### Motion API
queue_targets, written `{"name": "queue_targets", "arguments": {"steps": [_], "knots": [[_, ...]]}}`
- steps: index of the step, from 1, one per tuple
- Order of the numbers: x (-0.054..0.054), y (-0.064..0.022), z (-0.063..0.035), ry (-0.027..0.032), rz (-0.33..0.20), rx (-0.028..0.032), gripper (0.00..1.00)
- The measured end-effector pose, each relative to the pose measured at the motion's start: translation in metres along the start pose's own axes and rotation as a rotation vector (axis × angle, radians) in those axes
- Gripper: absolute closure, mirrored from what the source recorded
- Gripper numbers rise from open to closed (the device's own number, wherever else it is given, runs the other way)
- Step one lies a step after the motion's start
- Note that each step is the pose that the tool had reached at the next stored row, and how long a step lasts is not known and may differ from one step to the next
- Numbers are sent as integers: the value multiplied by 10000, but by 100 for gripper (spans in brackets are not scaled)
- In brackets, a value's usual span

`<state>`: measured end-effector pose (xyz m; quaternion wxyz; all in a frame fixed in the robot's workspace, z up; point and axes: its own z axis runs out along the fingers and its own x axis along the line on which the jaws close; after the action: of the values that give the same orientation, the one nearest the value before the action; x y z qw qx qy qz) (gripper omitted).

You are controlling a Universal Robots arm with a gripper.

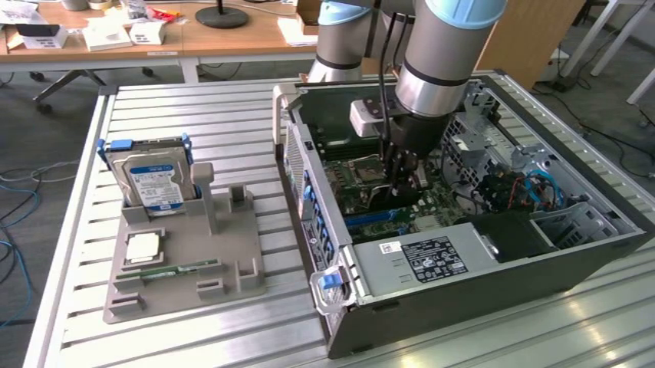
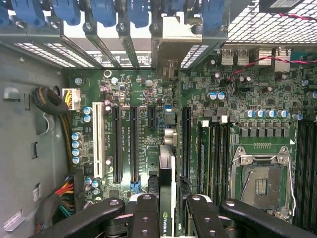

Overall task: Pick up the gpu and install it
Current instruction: 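Insert the gpu into the slot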

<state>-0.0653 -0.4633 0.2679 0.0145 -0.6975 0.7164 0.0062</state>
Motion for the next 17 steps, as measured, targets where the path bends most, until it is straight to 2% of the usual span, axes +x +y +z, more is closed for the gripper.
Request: {"name": "queue_targets", "arguments": {"steps": [17], "knots": [[10,13,-1,0,1,0,74]]}}
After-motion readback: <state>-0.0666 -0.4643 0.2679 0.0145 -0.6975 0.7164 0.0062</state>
